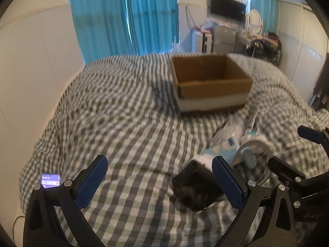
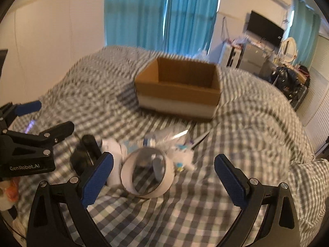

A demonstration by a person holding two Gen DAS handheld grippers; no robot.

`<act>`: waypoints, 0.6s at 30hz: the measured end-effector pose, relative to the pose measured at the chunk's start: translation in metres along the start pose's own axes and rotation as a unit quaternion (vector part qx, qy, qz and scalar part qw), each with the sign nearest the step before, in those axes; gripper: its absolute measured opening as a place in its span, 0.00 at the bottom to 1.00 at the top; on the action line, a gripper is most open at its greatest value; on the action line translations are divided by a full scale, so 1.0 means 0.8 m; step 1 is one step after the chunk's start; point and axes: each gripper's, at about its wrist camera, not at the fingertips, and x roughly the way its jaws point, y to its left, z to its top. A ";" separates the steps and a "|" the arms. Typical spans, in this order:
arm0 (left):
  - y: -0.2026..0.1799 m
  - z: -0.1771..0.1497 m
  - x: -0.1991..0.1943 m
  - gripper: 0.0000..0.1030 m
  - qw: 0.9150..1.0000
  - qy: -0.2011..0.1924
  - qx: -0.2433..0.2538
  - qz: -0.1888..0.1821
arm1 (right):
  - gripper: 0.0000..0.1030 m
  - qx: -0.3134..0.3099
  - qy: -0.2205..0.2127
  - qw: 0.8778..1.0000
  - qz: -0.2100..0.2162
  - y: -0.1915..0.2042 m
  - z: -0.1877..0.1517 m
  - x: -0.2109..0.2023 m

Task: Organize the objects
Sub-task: 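Grasp the black hair dryer with the left tool while the right tool grasps the white tape roll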

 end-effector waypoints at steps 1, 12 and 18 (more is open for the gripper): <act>-0.001 -0.003 0.005 1.00 1.000 0.007 0.002 0.001 | 0.96 -0.003 0.013 1.000 0.003 0.001 -0.005 0.013; -0.023 -0.015 0.037 1.00 0.998 0.040 0.037 -0.037 | 0.38 0.037 0.069 0.997 0.023 -0.023 -0.015 0.066; -0.044 -0.026 0.048 1.00 0.993 0.057 0.071 -0.070 | 0.15 0.048 0.070 0.996 0.029 -0.032 -0.013 0.077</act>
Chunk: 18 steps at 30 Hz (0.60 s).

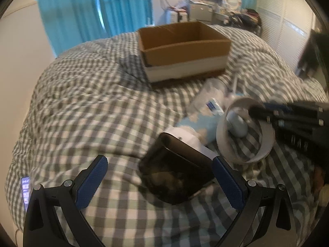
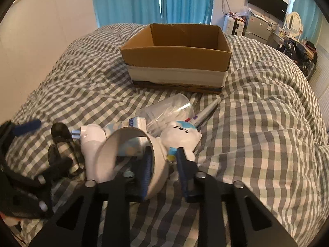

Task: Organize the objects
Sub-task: 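Grasp the black hair dryer with the left tool while the right tool grasps the white tape roll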

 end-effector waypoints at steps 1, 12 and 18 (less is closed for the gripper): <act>-0.003 -0.001 0.003 1.00 1.000 0.005 0.006 -0.008 | 0.15 0.005 -0.004 1.000 0.001 -0.002 0.002 -0.001; 0.000 0.000 0.033 0.87 0.998 0.041 -0.005 -0.051 | 0.12 0.007 -0.033 0.999 0.002 -0.010 0.010 -0.015; 0.007 -0.001 0.017 0.84 0.997 0.024 -0.018 -0.065 | 0.12 0.003 -0.036 0.999 0.005 -0.008 0.009 -0.020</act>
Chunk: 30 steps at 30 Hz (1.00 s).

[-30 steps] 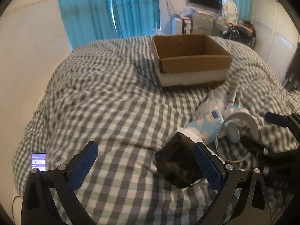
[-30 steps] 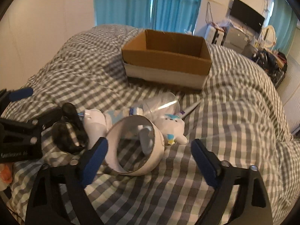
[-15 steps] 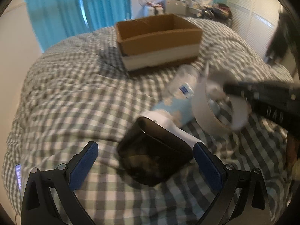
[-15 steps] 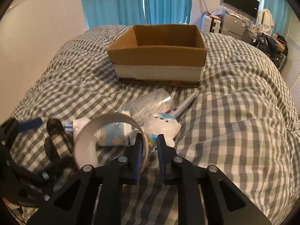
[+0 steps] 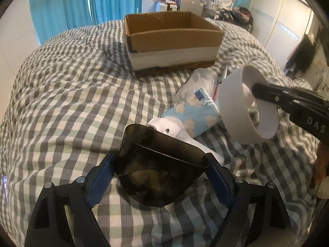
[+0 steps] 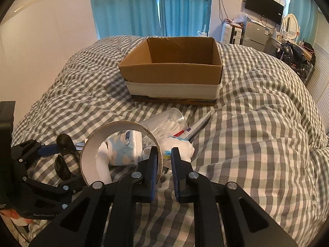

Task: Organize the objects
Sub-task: 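Grasp the black hair dryer with the left tool while the right tool grasps the white tape roll, then carry the hair dryer and tape roll over the cardboard box with both tools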

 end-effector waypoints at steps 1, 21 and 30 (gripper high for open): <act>0.000 0.000 -0.004 0.84 1.000 -0.004 -0.001 0.001 | 0.12 -0.002 -0.003 1.000 -0.001 0.002 0.000 -0.003; 0.000 0.030 -0.136 0.84 0.991 -0.134 -0.006 0.022 | 0.06 -0.043 -0.100 0.993 -0.048 0.028 0.011 -0.115; -0.001 0.096 -0.158 0.84 0.986 -0.166 0.005 0.015 | 0.06 -0.066 -0.132 0.988 -0.054 0.031 0.052 -0.141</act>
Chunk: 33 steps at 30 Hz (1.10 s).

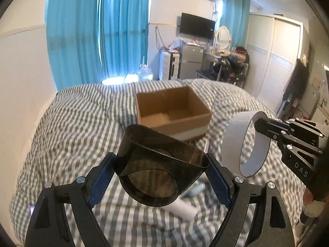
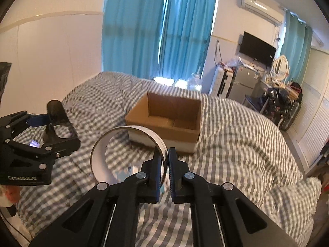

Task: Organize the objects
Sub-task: 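Carry the hair dryer and tape roll over the cardboard box with both tools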

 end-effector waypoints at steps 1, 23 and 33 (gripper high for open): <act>-0.001 0.010 0.003 0.84 1.000 -0.003 0.002 0.002 | 0.06 -0.008 -0.006 1.000 -0.005 -0.001 0.009 0.000; 0.028 0.203 0.223 0.84 1.000 0.014 0.007 0.011 | 0.06 -0.028 0.004 0.998 -0.052 -0.082 0.200 0.208; 0.018 0.175 0.336 0.84 0.997 0.075 0.028 0.017 | 0.06 -0.026 0.068 0.997 -0.036 -0.092 0.180 0.346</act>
